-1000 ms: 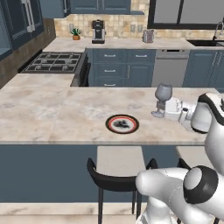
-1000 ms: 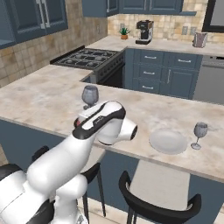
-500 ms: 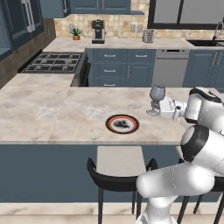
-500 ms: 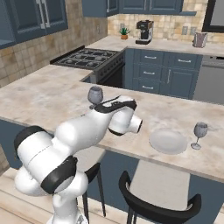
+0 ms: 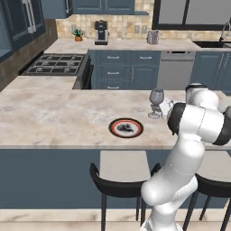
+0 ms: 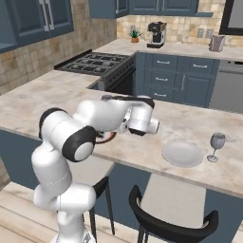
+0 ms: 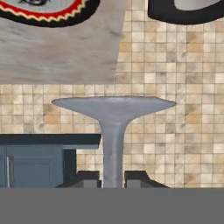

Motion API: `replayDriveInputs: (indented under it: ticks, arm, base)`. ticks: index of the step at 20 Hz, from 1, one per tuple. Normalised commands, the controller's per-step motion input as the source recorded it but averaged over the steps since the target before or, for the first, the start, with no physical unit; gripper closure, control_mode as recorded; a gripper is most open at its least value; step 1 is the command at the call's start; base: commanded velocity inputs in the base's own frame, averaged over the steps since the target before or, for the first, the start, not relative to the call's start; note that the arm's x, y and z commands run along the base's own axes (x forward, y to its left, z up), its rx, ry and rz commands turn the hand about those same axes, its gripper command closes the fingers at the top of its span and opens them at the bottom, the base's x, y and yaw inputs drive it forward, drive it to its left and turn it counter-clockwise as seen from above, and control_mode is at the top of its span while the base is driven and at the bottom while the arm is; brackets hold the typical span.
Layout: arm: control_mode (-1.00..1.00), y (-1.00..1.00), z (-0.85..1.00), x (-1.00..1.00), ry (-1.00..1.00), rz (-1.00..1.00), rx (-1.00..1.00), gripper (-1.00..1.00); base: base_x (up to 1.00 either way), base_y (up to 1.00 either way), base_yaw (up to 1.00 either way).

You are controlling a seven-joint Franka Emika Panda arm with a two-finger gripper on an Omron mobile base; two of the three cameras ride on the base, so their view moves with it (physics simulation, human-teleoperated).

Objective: Retrieve the wine glasses from the counter and place one next to each plate.

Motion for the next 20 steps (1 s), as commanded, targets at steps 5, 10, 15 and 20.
replayDriveInputs:
  ticks: [5,10,15,20]
  arm:
    - [-1.0,0.0,-0.21,0.19,-0.09,0.12,-0.1,1.0]
    - [-1.0,0.0,-0.05,0.03,-0.02,0.0,-0.04,1.0]
    - [-1.0,0.0,-0.01,0.0,0.0,-0.01,-0.01,1.0]
    - [-1.0,0.0,-0.06,-0.01,0.0,-0.03,-0.03,1.0]
  base:
    - [0.0,0.0,0.0]
    - [0.0,0.0,0.0]
    - [0.0,0.0,0.0]
    - [0.0,0.0,0.0]
